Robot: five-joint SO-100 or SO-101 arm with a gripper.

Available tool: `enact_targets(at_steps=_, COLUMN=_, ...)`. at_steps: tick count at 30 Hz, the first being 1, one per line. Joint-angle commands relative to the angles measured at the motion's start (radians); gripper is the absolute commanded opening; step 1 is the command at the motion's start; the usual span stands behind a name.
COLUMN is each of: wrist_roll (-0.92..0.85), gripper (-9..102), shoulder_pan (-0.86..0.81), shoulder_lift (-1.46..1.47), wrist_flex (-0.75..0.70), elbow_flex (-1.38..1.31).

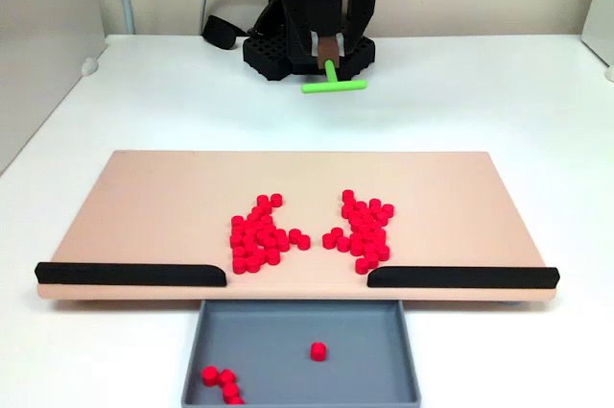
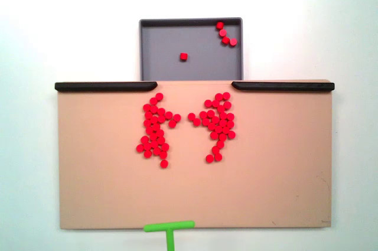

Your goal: Push granules from right to the grey container

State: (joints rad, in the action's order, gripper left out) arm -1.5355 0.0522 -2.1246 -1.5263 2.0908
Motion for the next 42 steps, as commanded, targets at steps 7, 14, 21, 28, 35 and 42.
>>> enact_targets(at_steps=7, wrist_roll=0.000, gripper=0, shoulder_pan=-0.009, shoulder_lift=-0.034, wrist_flex=-0.003, elbow_flex=-0.008)
enact_targets(at_steps=14, wrist_roll=-0.112, gripper=0, shoulder_pan=-0.009, shoulder_lift=-0.144, wrist_flex=-0.003, elbow_flex=-0.008)
enact_targets(at_steps=21, wrist_roll=-0.396, gripper=0, shoulder_pan=-0.127, shoulder_lift=-0.146, wrist_flex=-0.003, elbow_flex=-0.009)
enact_targets(at_steps=28, wrist_roll=-0.962, gripper=0, shoulder_pan=-0.399, shoulder_lift=0.021, wrist_flex=-0.003, elbow_flex=-0.080)
enact_targets(at_steps=35, wrist_roll=-1.532, gripper=0, shoulder_pan=-0.500, shoulder_lift=0.281, wrist_flex=-0.003, elbow_flex=-0.284)
enact_targets(at_steps=42, wrist_roll=-1.852, gripper=0, shoulder_pan=-0.515, shoulder_lift=0.449, wrist_flex=-0.003, elbow_flex=-0.459)
